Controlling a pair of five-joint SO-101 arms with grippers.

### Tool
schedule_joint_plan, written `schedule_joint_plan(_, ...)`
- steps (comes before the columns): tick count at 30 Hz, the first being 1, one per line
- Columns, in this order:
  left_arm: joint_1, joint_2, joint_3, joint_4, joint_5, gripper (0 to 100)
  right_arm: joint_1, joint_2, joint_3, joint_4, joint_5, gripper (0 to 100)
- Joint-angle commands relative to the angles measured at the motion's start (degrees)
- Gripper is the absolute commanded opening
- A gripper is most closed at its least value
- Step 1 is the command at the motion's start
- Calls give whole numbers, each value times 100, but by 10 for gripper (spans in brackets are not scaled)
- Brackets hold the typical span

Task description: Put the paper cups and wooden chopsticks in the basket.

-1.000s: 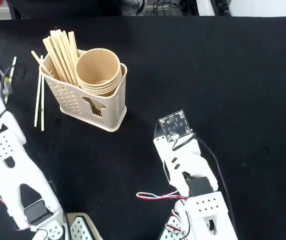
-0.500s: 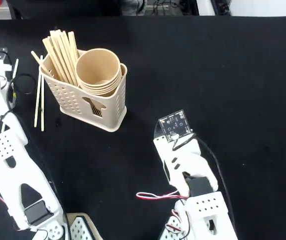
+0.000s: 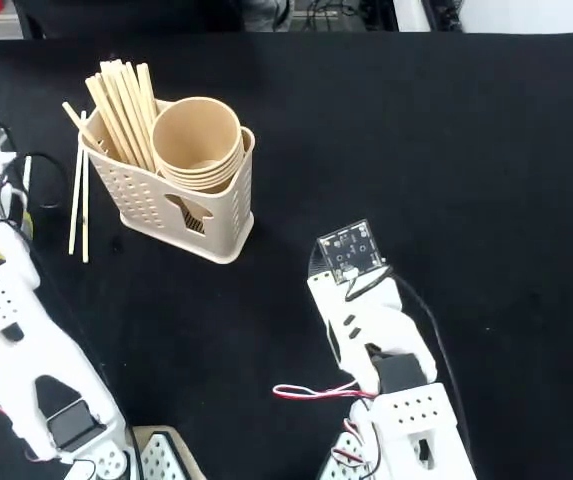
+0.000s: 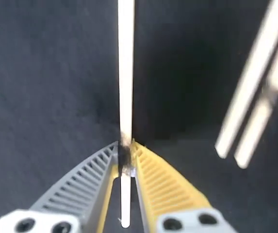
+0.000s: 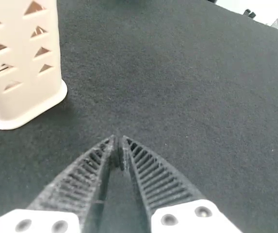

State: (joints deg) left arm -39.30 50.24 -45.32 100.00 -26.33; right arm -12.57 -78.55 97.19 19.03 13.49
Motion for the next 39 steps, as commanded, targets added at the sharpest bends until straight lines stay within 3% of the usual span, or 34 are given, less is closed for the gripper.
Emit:
schedule_joint_plan(1, -66, -2013, 1947, -97, -26, 29, 53, -22, -4, 18, 53, 15)
schedule_joint_plan(5, -215, -3314, 4075, -993, -457, 29, 53, -22, -4, 18, 53, 15)
schedule_joint_plan(10, -470, -4870, 6985, -2796, -844, 30, 53, -22, -4, 18, 53, 15)
schedule_joint_plan(13, -462, -5512, 8189, -3798, -870, 37, 53, -22, -4, 26, 53, 15)
schedule_joint_plan(15, -470, -5758, 8523, -4053, -844, 92, 53, -22, -4, 26, 53, 15)
schedule_joint_plan(18, -453, -5934, 8549, -4053, -870, 233, 53, -22, -4, 26, 53, 15)
schedule_joint_plan(20, -444, -5969, 8435, -4070, -870, 270, 53, -22, -4, 26, 53, 15)
schedule_joint_plan(26, -347, -5925, 7688, -4097, -853, 225, 53, -22, -4, 26, 53, 15)
schedule_joint_plan(31, 101, -5547, 7424, -4651, -844, 187, 53, -22, -4, 26, 53, 15)
schedule_joint_plan(39, 435, -3525, 5895, -4563, -220, 185, 62, -13, -4, 26, 53, 15)
